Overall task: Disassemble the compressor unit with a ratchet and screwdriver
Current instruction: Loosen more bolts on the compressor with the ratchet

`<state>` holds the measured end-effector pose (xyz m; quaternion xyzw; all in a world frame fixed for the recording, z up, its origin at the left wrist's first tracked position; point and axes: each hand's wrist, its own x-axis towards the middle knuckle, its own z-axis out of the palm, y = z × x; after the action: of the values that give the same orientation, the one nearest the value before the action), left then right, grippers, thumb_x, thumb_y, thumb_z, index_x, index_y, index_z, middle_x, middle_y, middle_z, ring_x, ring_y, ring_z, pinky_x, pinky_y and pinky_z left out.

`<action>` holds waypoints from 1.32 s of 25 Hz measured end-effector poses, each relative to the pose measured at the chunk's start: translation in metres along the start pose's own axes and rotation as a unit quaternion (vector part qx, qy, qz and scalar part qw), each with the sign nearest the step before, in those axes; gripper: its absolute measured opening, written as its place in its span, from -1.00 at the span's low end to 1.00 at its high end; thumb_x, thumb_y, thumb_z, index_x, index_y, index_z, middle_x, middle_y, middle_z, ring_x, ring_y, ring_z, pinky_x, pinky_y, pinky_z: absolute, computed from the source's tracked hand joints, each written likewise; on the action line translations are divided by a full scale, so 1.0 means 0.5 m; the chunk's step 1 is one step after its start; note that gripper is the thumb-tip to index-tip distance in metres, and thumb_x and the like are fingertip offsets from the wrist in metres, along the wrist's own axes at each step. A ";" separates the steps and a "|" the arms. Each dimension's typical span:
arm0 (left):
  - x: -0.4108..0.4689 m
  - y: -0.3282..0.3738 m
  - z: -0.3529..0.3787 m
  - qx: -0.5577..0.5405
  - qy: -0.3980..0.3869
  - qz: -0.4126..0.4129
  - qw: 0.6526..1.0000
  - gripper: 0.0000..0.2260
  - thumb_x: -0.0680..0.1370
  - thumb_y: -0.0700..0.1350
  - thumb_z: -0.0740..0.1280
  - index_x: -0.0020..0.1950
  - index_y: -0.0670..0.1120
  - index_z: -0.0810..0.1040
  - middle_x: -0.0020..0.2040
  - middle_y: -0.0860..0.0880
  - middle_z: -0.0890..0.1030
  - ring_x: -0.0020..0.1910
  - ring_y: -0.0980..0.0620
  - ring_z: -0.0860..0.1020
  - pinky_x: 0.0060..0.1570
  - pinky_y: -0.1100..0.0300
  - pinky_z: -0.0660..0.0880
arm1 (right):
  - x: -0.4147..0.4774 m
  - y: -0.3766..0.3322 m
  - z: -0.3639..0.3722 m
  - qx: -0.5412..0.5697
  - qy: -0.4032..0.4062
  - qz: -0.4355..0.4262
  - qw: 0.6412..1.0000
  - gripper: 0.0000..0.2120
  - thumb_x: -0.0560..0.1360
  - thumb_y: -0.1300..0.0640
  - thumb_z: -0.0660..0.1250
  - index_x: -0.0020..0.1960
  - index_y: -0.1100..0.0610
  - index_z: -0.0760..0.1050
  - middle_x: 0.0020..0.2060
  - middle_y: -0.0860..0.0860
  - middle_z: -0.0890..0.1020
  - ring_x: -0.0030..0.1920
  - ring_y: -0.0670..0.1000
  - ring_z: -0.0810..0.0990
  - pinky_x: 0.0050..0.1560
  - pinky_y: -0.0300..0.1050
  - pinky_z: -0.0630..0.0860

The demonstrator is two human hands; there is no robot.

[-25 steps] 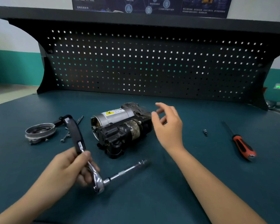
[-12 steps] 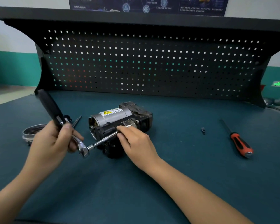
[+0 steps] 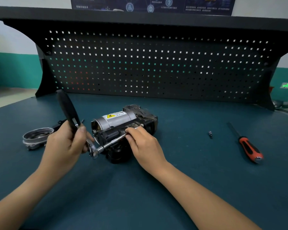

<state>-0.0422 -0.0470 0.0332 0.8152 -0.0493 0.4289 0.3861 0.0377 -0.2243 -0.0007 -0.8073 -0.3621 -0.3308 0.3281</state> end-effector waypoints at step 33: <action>-0.014 0.007 -0.042 0.164 -0.123 0.197 0.959 -0.85 0.53 -0.04 0.28 -0.07 -0.11 0.54 -0.20 -0.08 0.61 -0.20 0.07 0.49 -0.21 0.14 0.40 | 0.025 0.039 -0.004 -0.171 0.148 -0.190 0.955 -0.85 0.32 0.30 0.48 -0.12 0.16 0.66 -0.21 -0.03 0.68 -0.19 0.00 0.65 -0.22 -0.18 0.51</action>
<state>-0.0622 -0.0372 0.0370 0.8878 -0.1845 0.3954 0.1462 0.0592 -0.2313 0.0045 -0.7095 -0.3946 -0.5598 0.1662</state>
